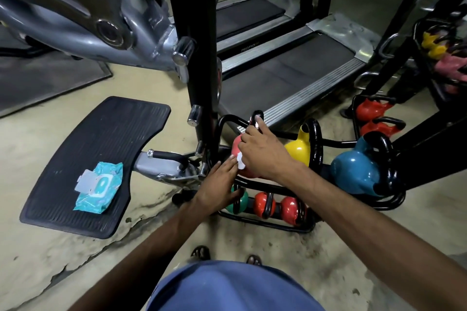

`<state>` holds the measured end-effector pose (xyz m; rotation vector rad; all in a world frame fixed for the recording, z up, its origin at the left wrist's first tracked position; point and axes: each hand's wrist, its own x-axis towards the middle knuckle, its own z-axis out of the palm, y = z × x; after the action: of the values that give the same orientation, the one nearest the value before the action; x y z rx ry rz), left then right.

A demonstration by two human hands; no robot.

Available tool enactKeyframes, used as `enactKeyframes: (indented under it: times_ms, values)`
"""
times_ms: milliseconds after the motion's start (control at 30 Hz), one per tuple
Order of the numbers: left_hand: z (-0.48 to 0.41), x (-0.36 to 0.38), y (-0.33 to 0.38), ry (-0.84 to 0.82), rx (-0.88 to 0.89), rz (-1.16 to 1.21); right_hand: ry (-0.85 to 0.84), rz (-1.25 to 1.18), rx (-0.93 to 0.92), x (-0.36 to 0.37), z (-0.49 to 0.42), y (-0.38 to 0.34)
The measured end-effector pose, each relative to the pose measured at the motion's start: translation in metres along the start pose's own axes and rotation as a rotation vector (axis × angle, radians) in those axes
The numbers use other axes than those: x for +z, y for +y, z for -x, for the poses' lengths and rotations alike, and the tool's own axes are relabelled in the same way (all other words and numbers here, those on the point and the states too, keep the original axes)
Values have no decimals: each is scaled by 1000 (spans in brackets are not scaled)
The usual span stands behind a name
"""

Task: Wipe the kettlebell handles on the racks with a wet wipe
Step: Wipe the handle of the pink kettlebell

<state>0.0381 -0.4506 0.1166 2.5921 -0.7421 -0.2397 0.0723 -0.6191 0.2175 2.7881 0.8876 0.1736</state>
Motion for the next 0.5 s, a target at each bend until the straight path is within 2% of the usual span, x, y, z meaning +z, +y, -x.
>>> enactKeyframes:
  times_ms: [67, 133, 200, 300, 400, 500]
  values:
    - [-1, 2, 0, 2, -8, 4, 126, -23, 4, 1, 13, 2]
    - [-2, 4, 2, -6, -32, 12, 273, -151, 83, 10, 33, 0]
    - [-3, 4, 4, 3, -40, 24, 406, -422, 258, 15, 48, -11]
    - [-1, 3, 3, -2, -36, 34, 538, -764, 651, 19, 52, -30]
    - [-1, 0, 5, -6, -30, 34, 523, -1162, 1011, 26, 46, -35]
    - [-2, -3, 9, 4, -33, 24, 387, -1646, 1186, 31, 32, -26]
